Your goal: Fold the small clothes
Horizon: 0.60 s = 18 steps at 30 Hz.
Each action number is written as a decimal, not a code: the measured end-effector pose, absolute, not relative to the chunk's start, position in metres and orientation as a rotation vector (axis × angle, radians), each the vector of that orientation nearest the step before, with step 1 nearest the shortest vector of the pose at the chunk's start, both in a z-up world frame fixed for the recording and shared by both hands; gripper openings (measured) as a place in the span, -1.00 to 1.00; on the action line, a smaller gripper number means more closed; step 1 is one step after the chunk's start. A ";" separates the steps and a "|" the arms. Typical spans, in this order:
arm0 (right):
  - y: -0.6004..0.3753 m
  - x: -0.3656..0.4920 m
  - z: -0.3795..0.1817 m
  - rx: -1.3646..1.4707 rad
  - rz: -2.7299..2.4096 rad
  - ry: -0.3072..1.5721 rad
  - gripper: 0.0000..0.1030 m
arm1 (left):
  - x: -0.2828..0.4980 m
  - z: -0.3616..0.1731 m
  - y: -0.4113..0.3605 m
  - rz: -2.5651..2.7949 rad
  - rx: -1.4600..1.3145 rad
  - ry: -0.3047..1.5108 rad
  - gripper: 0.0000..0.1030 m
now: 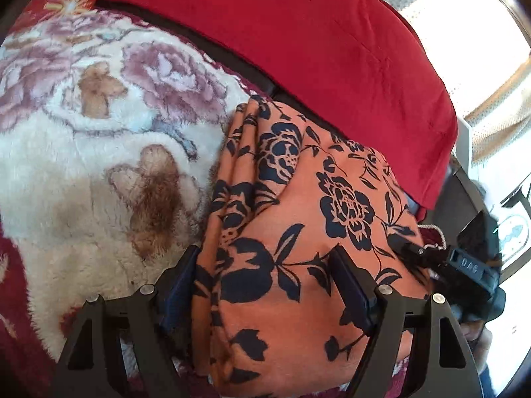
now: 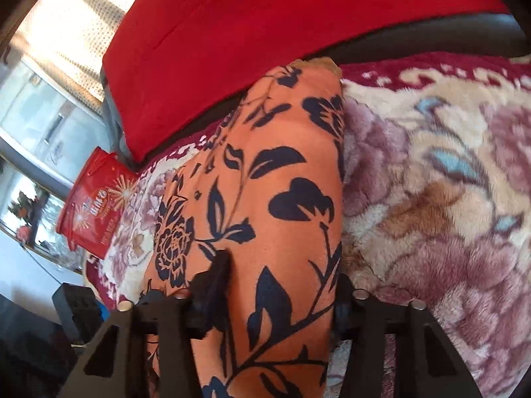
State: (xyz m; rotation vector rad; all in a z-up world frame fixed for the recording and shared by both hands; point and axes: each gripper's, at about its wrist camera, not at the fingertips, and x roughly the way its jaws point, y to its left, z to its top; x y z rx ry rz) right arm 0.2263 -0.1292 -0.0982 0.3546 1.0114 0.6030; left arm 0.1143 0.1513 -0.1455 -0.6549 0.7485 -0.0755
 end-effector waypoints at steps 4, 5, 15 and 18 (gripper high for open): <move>-0.136 0.209 -0.059 0.312 0.586 0.921 -0.40 | 0.110 -0.138 0.146 -0.086 -0.647 0.712 0.53; -0.145 0.206 -0.052 0.308 0.579 0.908 -0.42 | 0.107 -0.135 0.147 -0.088 -0.655 0.699 0.53; -0.204 0.219 -0.103 0.665 0.651 0.922 0.56 | 0.134 -0.120 0.177 -0.182 -0.820 0.742 0.73; -0.188 0.228 -0.104 0.609 0.703 0.964 0.56 | 0.151 -0.130 0.184 -0.208 -0.886 0.814 0.74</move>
